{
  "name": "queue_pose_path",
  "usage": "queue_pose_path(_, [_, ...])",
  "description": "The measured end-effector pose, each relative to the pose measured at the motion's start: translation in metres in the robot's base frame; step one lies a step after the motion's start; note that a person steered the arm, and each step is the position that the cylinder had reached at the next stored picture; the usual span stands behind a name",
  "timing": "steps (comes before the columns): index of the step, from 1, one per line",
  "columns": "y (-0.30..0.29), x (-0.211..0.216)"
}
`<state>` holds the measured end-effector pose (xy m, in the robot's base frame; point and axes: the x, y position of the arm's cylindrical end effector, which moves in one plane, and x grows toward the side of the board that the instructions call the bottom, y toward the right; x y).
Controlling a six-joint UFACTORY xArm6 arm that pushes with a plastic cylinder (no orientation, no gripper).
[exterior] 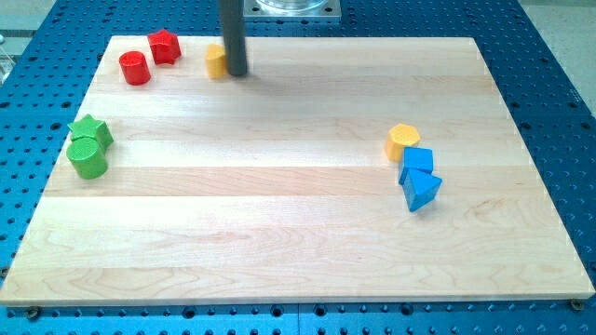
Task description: Push the yellow hexagon towards the red circle
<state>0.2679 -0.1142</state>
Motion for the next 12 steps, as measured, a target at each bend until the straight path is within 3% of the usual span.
queue_pose_path(1, [-0.032, 0.007])
queue_pose_path(3, [0.128, 0.015])
queue_pose_path(4, [0.243, 0.029])
queue_pose_path(5, [0.336, 0.079])
queue_pose_path(7, [0.323, 0.191])
queue_pose_path(9, [0.163, 0.166])
queue_pose_path(11, [0.250, 0.151])
queue_pose_path(12, [0.192, 0.126])
